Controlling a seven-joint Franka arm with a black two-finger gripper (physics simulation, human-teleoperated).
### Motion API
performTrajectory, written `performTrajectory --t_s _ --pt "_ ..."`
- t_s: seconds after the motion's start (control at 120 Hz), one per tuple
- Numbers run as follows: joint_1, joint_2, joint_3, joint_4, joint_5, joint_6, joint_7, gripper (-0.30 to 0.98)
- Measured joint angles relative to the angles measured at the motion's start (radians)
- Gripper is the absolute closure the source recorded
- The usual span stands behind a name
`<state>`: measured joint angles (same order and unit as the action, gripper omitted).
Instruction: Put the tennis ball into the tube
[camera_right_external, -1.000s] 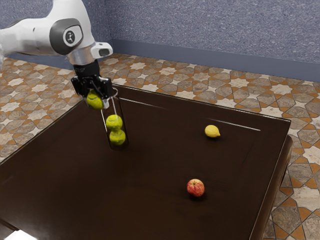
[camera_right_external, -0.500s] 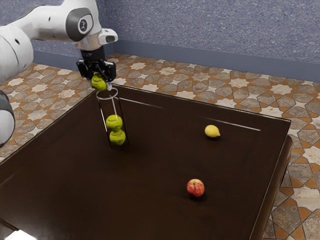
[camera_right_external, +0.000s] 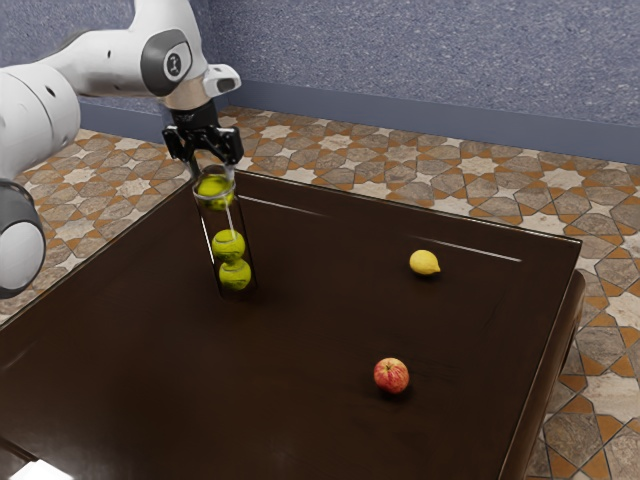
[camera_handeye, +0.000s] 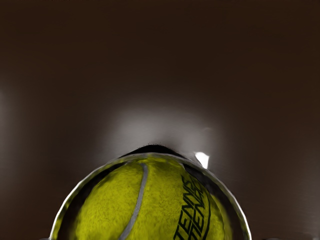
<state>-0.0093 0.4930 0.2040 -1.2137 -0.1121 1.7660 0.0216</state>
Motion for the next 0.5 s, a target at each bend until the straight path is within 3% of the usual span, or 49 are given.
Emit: performTrajectory --t_s 0.15,0.35,0.5 --pt "0.001 -0.029 0.002 -0.025 -0.015 0.003 0.001 0.08" --pt "-0.005 -0.34 -0.062 -0.299 0.01 -0.086 0.003 0.03" --pt "-0.015 -0.415 -0.083 -0.326 0.055 -0.128 0.017 0.02"
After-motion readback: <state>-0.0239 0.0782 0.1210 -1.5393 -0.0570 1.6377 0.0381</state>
